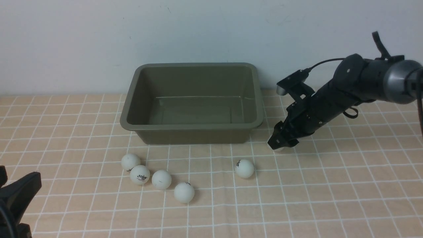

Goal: Put the table tennis balls into the box on the light coffee tablecloth.
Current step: 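Reach for and grasp a ping pong ball on the table, then release the ping pong ball into the bin and lift the gripper away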

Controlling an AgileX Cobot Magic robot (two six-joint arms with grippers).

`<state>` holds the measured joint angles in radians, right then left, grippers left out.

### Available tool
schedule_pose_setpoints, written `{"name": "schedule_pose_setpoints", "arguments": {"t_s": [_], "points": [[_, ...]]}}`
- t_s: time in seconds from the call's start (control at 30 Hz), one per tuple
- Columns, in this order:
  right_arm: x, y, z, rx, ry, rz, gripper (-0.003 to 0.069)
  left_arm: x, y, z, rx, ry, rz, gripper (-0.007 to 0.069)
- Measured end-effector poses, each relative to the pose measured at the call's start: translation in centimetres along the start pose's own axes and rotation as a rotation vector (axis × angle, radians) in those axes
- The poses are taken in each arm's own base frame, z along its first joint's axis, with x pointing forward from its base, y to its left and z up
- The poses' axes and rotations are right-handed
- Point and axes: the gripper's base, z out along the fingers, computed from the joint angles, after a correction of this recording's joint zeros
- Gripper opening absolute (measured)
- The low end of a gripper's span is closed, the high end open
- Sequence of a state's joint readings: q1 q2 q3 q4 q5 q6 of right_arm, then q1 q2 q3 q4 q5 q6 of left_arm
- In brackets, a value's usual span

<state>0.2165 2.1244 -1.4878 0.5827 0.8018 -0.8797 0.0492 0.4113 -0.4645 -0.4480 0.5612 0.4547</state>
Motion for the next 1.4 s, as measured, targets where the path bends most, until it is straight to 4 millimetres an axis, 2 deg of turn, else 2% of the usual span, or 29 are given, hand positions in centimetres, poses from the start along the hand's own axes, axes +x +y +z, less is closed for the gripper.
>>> {"name": "schedule_pose_setpoints", "arguments": {"t_s": [0.13, 0.37, 0.47, 0.63, 0.77, 0.93, 0.97, 1.0, 1.1, 1.27, 1.33, 1.4], "points": [[-0.2, 0.0, 0.0, 0.001, -0.017, 0.013, 0.0456, 0.2, -0.1, 0.0, 0.01, 0.021, 0.0, 0.0318], [-0.2, 0.0, 0.2, -0.004, -0.016, 0.018, 0.0464, 0.3, -0.1, 0.0, 0.015, 0.03, 0.0, 0.0318], [0.0, 0.0, 0.4, -0.016, -0.004, 0.045, 0.0444, 0.3, -0.1, 0.0, 0.015, 0.03, 0.0, 0.0318], [0.0, 0.1, 0.4, -0.024, 0.003, 0.077, 0.0345, 0.3, -0.1, 0.0, 0.015, 0.03, 0.0, 0.0318], [-0.3, 0.2, -0.5, -0.007, -0.009, 0.051, 0.0347, 0.3, -0.1, 0.0, 0.015, 0.03, 0.0, 0.0318], [-1.8, 0.1, -5.3, 0.08, -0.097, -0.007, 0.0347, 0.3, -0.1, 0.0, 0.015, 0.03, 0.0, 0.0318], [-1.9, 0.1, -5.4, 0.081, -0.102, -0.008, 0.0347, 0.3, -0.1, 0.0, 0.015, 0.03, 0.0, 0.0318], [-2.7, 0.2, -7.0, 0.093, -0.146, -0.023, 0.0347, 0.3, -0.1, 0.0, 0.015, 0.03, 0.0, 0.0318], [-4.5, 1.0, -8.4, 0.055, -0.222, -0.042, 0.0347, 0.3, -0.1, 0.0, 0.015, 0.03, 0.0, 0.0318], [-7.1, 2.8, -8.3, -0.041, -0.312, -0.074, 0.0347, 0.3, -0.1, 0.0, 0.015, 0.03, 0.0, 0.0318], [-8.5, 3.6, -7.0, -0.08, -0.346, -0.101, 0.0347, 0.3, -0.1, 0.0, 0.015, 0.03, 0.0, 0.0318], [-9.1, 3.8, -5.8, -0.089, -0.346, -0.132, 0.0347, 0.3, -0.1, 0.0, 0.015, 0.03, 0.0, 0.0318]]}}
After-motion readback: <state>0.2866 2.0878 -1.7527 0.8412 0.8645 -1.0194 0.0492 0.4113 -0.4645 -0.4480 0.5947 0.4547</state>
